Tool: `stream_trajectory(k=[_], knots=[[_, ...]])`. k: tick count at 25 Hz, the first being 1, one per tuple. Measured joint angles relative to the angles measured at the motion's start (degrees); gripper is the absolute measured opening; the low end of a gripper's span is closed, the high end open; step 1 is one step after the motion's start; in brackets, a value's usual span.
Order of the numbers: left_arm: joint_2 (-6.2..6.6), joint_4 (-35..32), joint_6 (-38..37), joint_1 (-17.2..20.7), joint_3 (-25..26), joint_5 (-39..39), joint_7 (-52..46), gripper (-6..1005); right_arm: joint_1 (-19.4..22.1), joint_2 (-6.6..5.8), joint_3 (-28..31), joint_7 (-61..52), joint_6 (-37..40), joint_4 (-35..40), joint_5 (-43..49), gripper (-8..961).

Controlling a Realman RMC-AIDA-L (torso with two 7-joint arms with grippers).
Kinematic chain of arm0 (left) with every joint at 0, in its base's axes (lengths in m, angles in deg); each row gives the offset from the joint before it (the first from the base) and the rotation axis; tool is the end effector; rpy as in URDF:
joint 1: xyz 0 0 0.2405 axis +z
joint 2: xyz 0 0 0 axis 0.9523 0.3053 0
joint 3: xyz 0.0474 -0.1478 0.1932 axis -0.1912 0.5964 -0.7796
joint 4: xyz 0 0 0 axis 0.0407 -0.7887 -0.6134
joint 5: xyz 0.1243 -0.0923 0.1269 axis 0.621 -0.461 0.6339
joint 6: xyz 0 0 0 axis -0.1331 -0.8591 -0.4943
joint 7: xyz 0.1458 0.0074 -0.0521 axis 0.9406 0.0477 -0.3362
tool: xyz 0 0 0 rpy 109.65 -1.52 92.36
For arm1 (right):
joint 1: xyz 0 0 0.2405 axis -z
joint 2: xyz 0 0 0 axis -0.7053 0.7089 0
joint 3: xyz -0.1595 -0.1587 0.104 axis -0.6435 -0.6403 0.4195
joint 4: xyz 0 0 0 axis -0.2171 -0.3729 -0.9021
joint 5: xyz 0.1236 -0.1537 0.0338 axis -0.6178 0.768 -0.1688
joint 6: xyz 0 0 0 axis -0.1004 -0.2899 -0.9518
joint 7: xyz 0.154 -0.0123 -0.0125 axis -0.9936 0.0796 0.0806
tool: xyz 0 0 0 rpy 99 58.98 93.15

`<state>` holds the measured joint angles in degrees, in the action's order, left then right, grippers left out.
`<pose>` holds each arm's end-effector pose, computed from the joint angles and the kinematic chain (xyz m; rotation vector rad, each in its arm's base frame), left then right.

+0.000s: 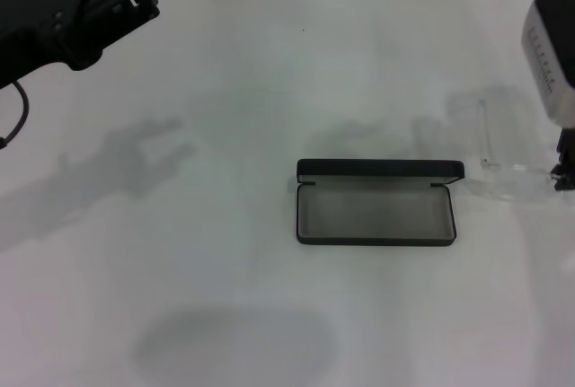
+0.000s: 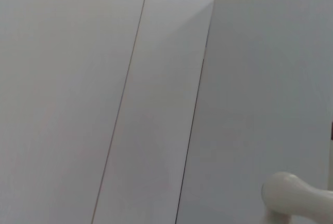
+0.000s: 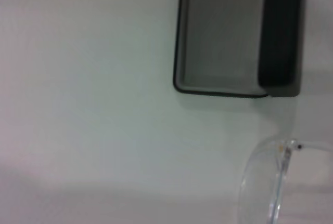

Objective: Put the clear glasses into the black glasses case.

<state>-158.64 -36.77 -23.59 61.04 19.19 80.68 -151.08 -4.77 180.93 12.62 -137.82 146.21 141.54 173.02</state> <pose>-0.1796 0.2836 0.0828 -2.3908 -0.4164 -1.3986 0.1958 0.3760 0.0287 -2.8697 -0.1429 -1.1262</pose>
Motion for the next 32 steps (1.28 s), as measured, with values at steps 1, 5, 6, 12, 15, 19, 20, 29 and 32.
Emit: stream_trajectory(k=[1, 5, 6, 12, 15, 19, 20, 29, 32], knots=[[0.02, -0.05, 0.0, -0.02, 0.04, -0.04, -0.01, 504, 0.6, 0.01, 0.1, -0.35, 0.59, 1.89, -0.17, 80], [0.04, -0.32, -0.01, -0.36, 0.03, -0.98, 0.07, 504, 3.83, -0.14, 3.66, -1.58, 3.11, 13.08, -2.42, 79], [0.04, -0.34, -0.02, -0.47, 0.02, -1.16, 0.09, 504, 4.01, -0.14, 4.2, -1.6, 3.37, 13.71, -2.83, 79], [0.14, -0.48, -0.09, -1.58, 0.09, -2.27, -0.26, 504, 8.83, -0.43, 18.84, -0.98, 7.51, 27.32, -19.19, 58], [0.21, -0.46, -0.09, -2.16, 0.16, -4.45, -0.27, 504, 14.42, -0.28, 22.92, 2.26, 7.55, 31.15, -33.58, 56], [0.4, -0.69, -1.68, -3.14, 0.37, -8.02, -0.24, 503, 21.39, 0.22, 23.62, 10.73, 6.98, 28.11, -53.77, 54], [0.41, -0.69, -2.22, -3.5, 0.39, -8.35, -0.24, 503, 22.96, 0.24, 22.95, 12.85, 6.9, 25.78, -58.68, 54], [0.42, 0.24, -4.04, -7.62, -1.46, -6.29, 0.52, 332, 22.83, 0.07, 11.12, 24.87, 2.79, 5.97, -73.36, 53], [0.4, 1.96, -4.29, -9.04, -1.93, -5.28, 1.24, 285, 19.46, 0.11, 9.05, 26.55, 2.61, 0.36, -74.41, 52]])
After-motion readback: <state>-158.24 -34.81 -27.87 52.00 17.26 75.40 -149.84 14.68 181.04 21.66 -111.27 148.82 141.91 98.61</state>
